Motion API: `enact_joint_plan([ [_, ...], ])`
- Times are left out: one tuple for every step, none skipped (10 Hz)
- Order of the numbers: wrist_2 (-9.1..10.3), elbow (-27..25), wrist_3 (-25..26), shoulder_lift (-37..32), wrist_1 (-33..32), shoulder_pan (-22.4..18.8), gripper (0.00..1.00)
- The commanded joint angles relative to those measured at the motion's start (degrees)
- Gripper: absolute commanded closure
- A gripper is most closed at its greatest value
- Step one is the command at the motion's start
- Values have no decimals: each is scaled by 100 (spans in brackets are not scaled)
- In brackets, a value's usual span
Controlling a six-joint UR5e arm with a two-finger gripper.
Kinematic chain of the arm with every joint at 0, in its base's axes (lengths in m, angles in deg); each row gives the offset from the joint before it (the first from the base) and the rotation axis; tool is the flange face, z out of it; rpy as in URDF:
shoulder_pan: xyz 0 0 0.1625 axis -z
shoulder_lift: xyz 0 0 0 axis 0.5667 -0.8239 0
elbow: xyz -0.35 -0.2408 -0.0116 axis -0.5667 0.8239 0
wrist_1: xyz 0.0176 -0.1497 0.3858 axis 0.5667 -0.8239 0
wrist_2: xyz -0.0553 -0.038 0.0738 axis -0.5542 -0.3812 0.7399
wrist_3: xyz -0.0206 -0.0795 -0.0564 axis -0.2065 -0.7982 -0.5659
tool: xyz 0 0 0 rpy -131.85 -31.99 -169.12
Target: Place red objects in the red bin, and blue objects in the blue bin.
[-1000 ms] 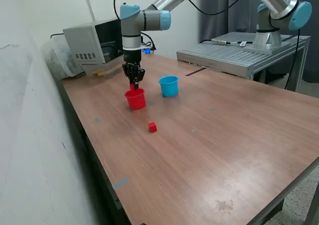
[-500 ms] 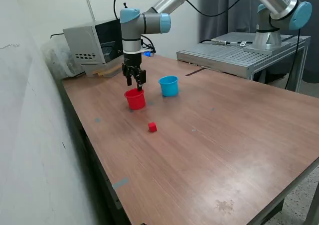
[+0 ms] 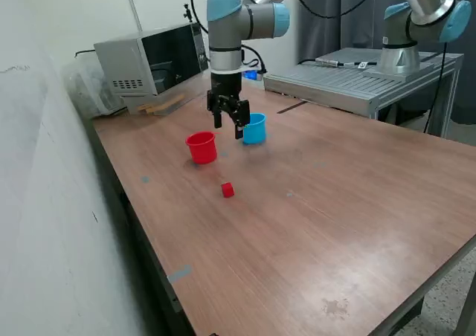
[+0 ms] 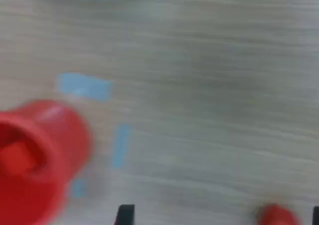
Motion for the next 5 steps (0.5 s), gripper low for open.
enact_joint_plan([
  [472,-106,1871,-183,208,-743,0],
  [509,-54,2443,-183,217,-849,0],
  [492,147,2632,-88,330,-1015,0],
  [466,549,2573,183,914,-1130,0],
  [457,719,2546,342,955,-1131,0],
])
